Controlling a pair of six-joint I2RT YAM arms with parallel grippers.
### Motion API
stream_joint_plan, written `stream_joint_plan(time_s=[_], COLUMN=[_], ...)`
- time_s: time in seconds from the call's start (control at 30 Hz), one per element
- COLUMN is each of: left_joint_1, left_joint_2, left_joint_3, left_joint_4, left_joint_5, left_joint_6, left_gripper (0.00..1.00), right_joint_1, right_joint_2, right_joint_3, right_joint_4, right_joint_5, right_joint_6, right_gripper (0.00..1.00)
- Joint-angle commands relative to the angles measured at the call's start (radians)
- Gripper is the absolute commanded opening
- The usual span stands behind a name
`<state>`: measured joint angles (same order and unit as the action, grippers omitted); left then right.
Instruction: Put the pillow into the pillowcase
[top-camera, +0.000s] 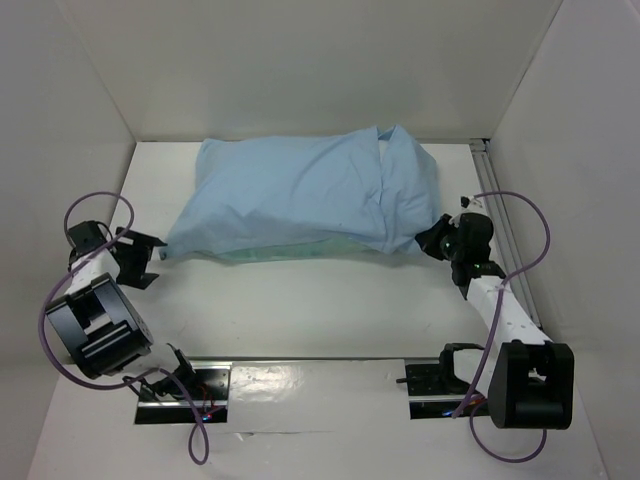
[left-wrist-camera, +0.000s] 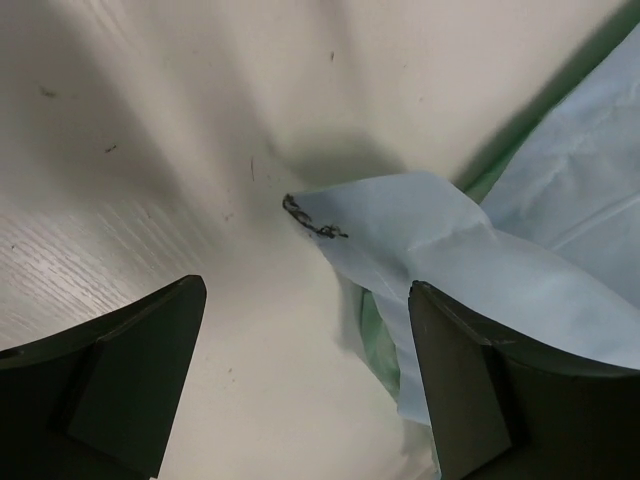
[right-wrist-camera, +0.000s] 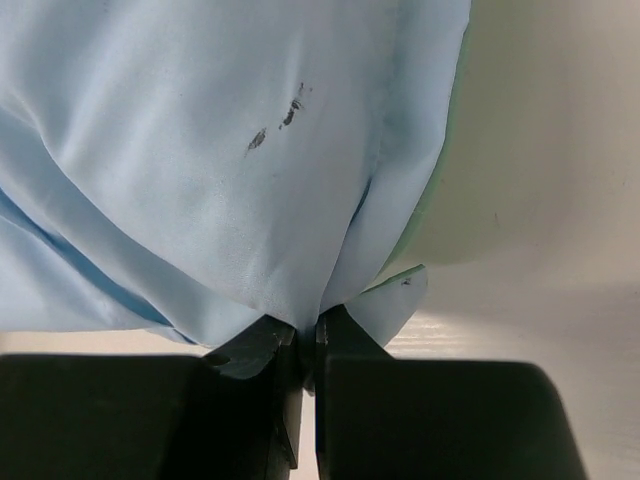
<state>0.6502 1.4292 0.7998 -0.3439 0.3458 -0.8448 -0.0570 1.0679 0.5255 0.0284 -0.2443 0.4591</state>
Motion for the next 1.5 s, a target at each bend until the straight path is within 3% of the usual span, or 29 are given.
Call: stream_joint_plan(time_s=[0.0,0.23,0.57,0.87,0.93,1.07,1.1,1.2,1.23,1.27,1.3,1.47], left_joint_1=[0.005,0.014,0.014,0.014,0.014,0.014,0.014,0.014,0.014,0.014,0.014,0.014], left_joint_2=[-0.006,0.161,0.255,0.289,0.312,0.333,0.333,0.333,0.32,0.304,0.295,0.176], left_joint_3=[-0.005,-0.005,-0.042,-0.073,-0.082,-0.102,-0.102,-0.074,-0.056,-0.045,-0.033,0.055], left_joint_4=[0.11,0.293,0.431,0.588,0.656,0.762,0.763,0.729,0.715,0.698,0.66,0.576], left_joint_5=[-0.021,0.248,0.337,0.521,0.556,0.598,0.598,0.598,0.598,0.598,0.598,0.619], left_joint_6=[-0.002,0.049,0.049,-0.002,-0.04,-0.1,-0.1,-0.09,-0.079,-0.079,-0.067,-0.086], left_gripper=[0.96,0.96,0.92,0.95,0.91,0.63,0.51,0.31,0.13,0.05,0.0,0.0], right_joint_1=[-0.004,-0.004,-0.004,-0.004,-0.004,-0.004,-0.004,-0.004,-0.004,-0.004,-0.004,-0.004], right_joint_2=[-0.025,-0.016,0.024,0.046,0.046,0.055,0.055,0.055,0.055,0.055,0.055,0.055], right_joint_3=[0.056,0.085,0.107,0.116,0.116,0.116,0.116,0.116,0.116,0.116,0.125,0.207], right_joint_4=[-0.008,-0.018,0.014,0.024,0.024,0.033,0.033,0.024,0.024,0.024,0.015,-0.068], right_joint_5=[-0.018,-0.027,-0.046,-0.064,-0.064,-0.073,-0.073,-0.064,-0.064,-0.064,-0.064,-0.024], right_joint_6=[-0.005,-0.014,-0.014,-0.005,-0.005,-0.005,-0.005,-0.005,-0.005,-0.005,-0.005,-0.026], right_gripper=[0.0,0.0,0.0,0.0,0.0,0.0,0.0,0.0,0.0,0.0,0.0,0.0])
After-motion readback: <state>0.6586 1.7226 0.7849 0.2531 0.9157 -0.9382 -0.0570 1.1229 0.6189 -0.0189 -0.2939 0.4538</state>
